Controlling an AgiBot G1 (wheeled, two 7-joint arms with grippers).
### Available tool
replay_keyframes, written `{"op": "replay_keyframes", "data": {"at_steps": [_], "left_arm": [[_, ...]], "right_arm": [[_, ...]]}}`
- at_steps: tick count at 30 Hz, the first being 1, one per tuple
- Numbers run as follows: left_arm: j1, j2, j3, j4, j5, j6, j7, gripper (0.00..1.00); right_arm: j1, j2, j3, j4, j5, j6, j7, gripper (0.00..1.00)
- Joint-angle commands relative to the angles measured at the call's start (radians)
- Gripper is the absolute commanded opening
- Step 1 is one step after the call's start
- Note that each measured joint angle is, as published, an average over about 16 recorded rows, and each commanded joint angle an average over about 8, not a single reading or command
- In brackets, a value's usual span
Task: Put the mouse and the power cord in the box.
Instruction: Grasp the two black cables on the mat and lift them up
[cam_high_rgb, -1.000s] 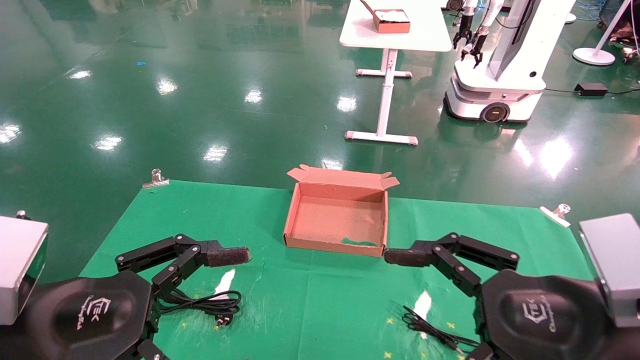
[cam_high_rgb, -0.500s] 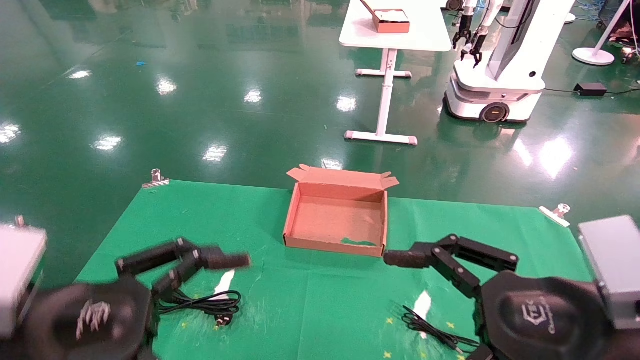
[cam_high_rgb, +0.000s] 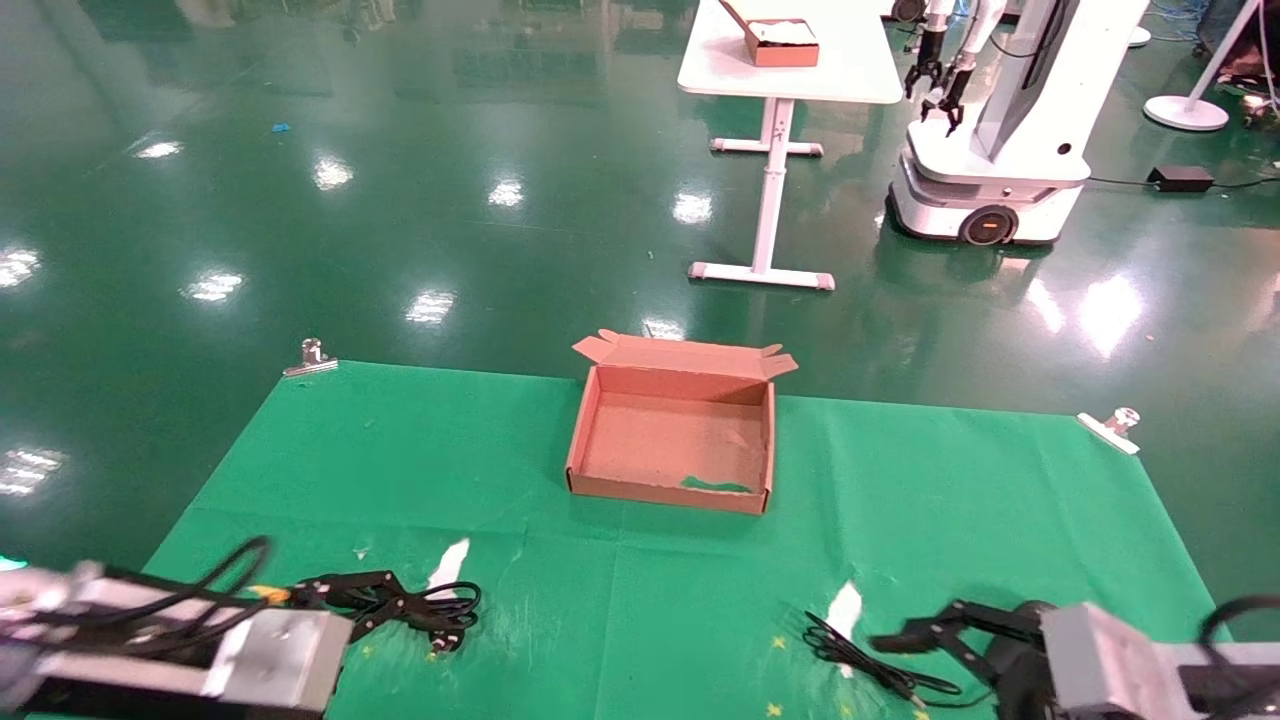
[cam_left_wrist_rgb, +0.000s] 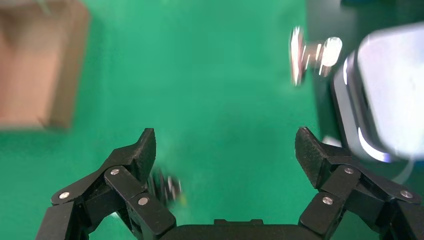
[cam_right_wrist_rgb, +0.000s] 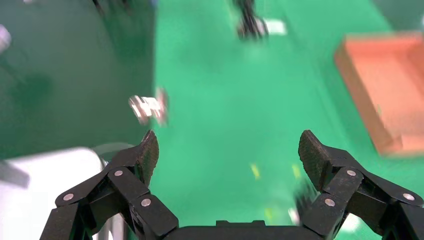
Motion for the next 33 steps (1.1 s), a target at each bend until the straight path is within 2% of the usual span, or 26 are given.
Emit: {"op": "replay_keyframes", "data": {"at_steps": [1, 7, 14, 21, 31, 32, 33], "left_arm": [[-0.046, 0.037, 0.060, 0.081, 0.075, -0.001, 0.044, 1.00], [-0.142, 0.184, 0.145, 0.377, 0.224, -0.077, 0.182, 1.00], [-0.187, 0.298, 0.173, 0.630, 0.319, -0.292, 0.296, 1.00], [-0.200, 0.356, 0.180, 0.768, 0.345, -0.400, 0.377, 1.00], [-0.204, 0.391, 0.176, 0.870, 0.338, -0.426, 0.468, 1.00], [-0.204, 0.392, 0.177, 0.875, 0.339, -0.426, 0.474, 0.98], [-0.205, 0.395, 0.177, 0.882, 0.340, -0.427, 0.481, 0.89]], "right_arm": [[0.044, -0.011, -0.035, -0.060, -0.064, 0.001, -0.045, 1.00], [0.172, -0.119, -0.111, -0.278, -0.261, 0.100, -0.185, 1.00], [0.254, -0.250, -0.183, -0.505, -0.411, 0.211, -0.327, 1.00], [0.304, -0.343, -0.206, -0.672, -0.455, 0.281, -0.429, 1.00], [0.344, -0.394, -0.221, -0.798, -0.479, 0.300, -0.522, 1.00], [0.347, -0.396, -0.223, -0.804, -0.482, 0.300, -0.528, 0.97], [0.350, -0.398, -0.226, -0.812, -0.486, 0.300, -0.534, 0.90]]}}
